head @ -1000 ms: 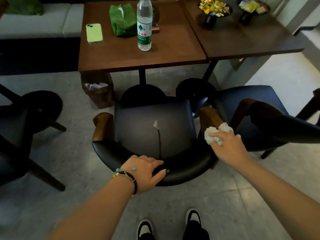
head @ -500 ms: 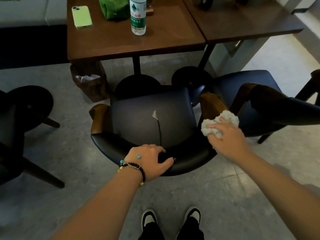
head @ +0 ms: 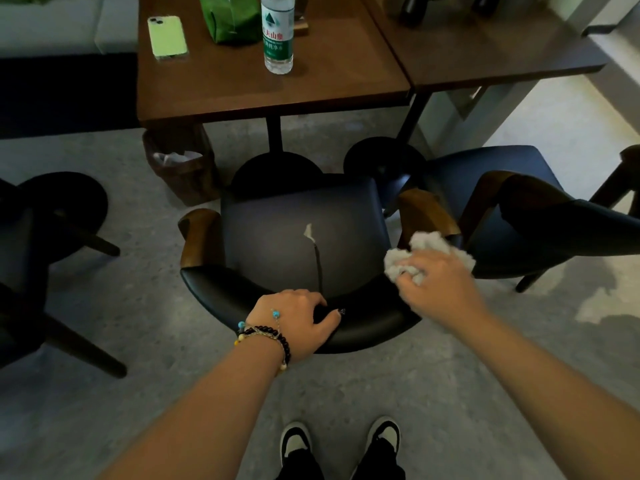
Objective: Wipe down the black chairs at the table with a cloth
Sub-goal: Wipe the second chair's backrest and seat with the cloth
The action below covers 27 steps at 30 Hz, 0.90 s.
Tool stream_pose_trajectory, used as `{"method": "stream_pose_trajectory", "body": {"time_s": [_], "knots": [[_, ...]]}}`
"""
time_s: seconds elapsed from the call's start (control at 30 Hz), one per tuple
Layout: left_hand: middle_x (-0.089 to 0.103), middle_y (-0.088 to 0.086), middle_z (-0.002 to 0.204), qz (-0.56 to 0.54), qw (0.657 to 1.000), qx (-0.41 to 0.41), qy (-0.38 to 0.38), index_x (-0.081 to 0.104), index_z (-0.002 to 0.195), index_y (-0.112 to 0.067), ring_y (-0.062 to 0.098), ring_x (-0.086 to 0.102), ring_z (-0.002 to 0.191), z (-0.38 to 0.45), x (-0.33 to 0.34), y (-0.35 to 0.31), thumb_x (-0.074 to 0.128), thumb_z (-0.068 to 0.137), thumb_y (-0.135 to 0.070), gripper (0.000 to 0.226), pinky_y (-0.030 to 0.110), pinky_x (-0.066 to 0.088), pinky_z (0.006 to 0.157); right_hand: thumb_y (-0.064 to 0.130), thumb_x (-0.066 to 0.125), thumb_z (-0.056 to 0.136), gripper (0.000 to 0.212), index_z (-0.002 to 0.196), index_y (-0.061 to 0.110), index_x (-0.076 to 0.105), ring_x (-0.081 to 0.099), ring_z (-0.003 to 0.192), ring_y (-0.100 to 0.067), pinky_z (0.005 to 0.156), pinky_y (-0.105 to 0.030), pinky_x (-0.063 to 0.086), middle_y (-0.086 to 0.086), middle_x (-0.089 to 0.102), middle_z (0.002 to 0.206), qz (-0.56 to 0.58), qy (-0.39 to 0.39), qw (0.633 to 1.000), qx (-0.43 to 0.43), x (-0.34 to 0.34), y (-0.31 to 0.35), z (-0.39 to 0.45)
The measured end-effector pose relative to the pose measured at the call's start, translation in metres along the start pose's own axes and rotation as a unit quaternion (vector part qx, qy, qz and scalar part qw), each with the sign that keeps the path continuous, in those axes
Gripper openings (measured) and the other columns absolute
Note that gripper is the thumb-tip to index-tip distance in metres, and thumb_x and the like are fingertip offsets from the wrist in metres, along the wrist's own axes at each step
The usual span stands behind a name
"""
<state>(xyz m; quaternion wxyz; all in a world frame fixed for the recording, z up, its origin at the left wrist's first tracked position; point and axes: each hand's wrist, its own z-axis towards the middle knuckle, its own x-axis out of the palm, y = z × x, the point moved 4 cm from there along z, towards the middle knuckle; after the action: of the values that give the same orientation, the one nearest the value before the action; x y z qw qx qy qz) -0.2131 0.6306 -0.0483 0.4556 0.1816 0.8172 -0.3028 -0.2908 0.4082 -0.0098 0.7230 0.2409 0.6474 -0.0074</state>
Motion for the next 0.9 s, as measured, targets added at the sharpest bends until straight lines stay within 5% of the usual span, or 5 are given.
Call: {"method": "stream_pose_trajectory", "body": {"time_s": [0.13, 0.47, 0.63, 0.77, 0.9], "knots": [[0.063, -0.015, 0.109, 0.004, 1.000, -0.002, -0.001, 0.059, 0.115, -0.037, 0.010, 0.058, 0.103, 0.000, 0.000, -0.001, 0.023, 0.084, -0.073, 0.059, 0.029, 0.043, 0.074, 0.037, 0.063, 0.085, 0.031, 0.112, 0.023, 0.070, 0.049, 0.119, -0.022, 0.106, -0.036, 0.024, -0.002, 0.063, 0.120, -0.047, 0.054, 0.996, 0.057, -0.003, -0.030, 0.027], [0.063, -0.015, 0.111, -0.005, 1.000, -0.008, -0.002, 0.059, 0.115, -0.037, 0.009, 0.057, 0.104, -0.002, -0.001, 0.000, 0.025, 0.084, -0.072, 0.058, 0.031, 0.047, 0.081, 0.032, 0.064, 0.085, 0.016, 0.087, 0.021, 0.076, 0.056, 0.077, -0.013, 0.071, -0.024, 0.036, 0.000, 0.070, 0.085, -0.018, 0.031, 0.999, -0.023, 0.016, 0.024, -0.014], [0.063, -0.015, 0.110, -0.007, 1.000, -0.003, -0.015, 0.059, 0.114, -0.036, 0.010, 0.057, 0.105, -0.001, -0.003, -0.001, 0.025, 0.085, -0.071, 0.057, 0.032, 0.048, 0.083, 0.053, 0.056, 0.085, 0.035, 0.107, 0.030, 0.070, 0.057, 0.103, -0.016, 0.094, -0.034, 0.037, 0.005, 0.068, 0.104, -0.101, 0.087, 0.991, -0.031, 0.008, -0.004, 0.019], [0.063, -0.016, 0.109, -0.007, 1.000, -0.005, -0.026, 0.060, 0.113, -0.036, 0.009, 0.058, 0.104, -0.002, -0.001, 0.001, 0.028, 0.087, -0.067, 0.051, 0.030, 0.046, 0.080, 0.043, 0.052, 0.088, 0.028, 0.092, 0.026, 0.074, 0.055, 0.075, -0.013, 0.065, -0.026, 0.035, 0.002, 0.068, 0.081, -0.114, 0.058, 0.992, -0.006, 0.020, 0.016, 0.008], [0.064, -0.015, 0.110, -0.005, 0.999, 0.001, -0.043, 0.060, 0.113, -0.036, 0.010, 0.059, 0.101, -0.001, -0.001, 0.002, 0.031, 0.090, -0.059, 0.044, 0.029, 0.041, 0.073, 0.034, 0.055, 0.089, 0.024, 0.080, 0.022, 0.074, 0.055, 0.066, -0.013, 0.062, -0.028, 0.043, 0.000, 0.067, 0.073, -0.049, 0.036, 0.998, 0.027, 0.021, 0.041, -0.010]]}}
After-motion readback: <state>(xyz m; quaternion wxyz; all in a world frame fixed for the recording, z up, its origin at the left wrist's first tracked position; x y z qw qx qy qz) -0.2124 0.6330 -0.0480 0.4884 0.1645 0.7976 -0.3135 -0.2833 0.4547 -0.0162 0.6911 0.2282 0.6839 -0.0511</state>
